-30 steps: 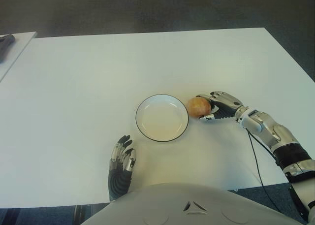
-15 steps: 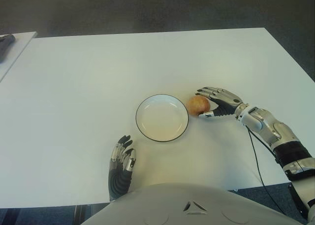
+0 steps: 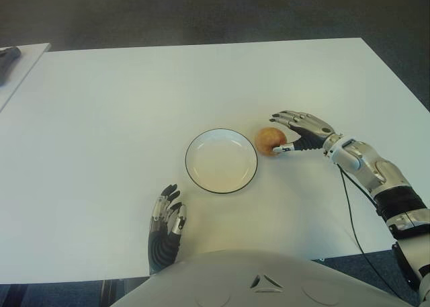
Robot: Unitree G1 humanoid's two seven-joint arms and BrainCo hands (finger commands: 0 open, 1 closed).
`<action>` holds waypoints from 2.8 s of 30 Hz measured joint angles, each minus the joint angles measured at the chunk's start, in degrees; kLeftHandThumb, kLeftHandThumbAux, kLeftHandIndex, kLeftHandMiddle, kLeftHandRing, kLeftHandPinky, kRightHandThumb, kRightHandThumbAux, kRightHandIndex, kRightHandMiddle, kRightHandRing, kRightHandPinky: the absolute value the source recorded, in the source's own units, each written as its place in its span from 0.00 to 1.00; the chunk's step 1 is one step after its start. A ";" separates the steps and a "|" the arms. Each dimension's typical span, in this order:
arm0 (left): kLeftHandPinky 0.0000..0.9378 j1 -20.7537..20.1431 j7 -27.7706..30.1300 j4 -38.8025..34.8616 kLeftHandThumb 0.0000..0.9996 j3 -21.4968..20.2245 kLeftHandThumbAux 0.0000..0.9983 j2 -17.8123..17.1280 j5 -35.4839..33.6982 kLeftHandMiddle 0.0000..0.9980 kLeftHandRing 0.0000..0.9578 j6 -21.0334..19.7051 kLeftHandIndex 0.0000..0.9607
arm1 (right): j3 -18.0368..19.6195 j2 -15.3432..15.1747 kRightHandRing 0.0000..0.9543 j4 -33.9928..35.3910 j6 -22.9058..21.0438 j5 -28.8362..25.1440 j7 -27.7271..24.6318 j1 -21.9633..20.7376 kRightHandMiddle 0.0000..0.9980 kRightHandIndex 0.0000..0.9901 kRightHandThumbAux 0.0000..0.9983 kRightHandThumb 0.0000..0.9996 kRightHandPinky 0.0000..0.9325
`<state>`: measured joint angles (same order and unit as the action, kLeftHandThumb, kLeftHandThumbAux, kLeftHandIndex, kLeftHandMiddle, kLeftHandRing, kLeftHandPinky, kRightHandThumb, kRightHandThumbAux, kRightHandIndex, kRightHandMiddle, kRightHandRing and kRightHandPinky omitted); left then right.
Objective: Put the apples into the plate.
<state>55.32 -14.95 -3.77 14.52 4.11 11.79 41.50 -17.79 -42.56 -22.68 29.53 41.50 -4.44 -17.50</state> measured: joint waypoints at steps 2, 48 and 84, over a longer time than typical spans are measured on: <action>0.26 -0.05 0.00 0.22 0.16 -0.01 0.48 -0.01 -0.16 0.17 0.21 0.32 0.15 | 0.40 -0.04 0.00 0.01 -0.22 -0.18 -0.34 -0.18 0.00 0.00 0.17 0.20 0.00; 0.26 -0.64 0.46 0.54 0.18 0.00 0.48 -0.08 -1.92 0.18 0.21 0.37 0.17 | 2.80 -0.08 0.00 4.92 -1.59 -3.75 -6.22 -0.29 0.00 0.00 0.20 0.19 0.00; 0.25 -0.69 0.69 1.06 0.16 -0.22 0.48 -0.08 -1.49 0.18 0.21 1.91 0.17 | 0.33 3.40 0.00 7.52 1.12 -3.01 -4.21 2.02 0.00 0.00 0.24 0.17 0.00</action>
<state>54.63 -14.26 -2.71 14.30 4.04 10.30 43.41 -17.46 -39.16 -15.16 30.66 38.48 -8.65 -15.48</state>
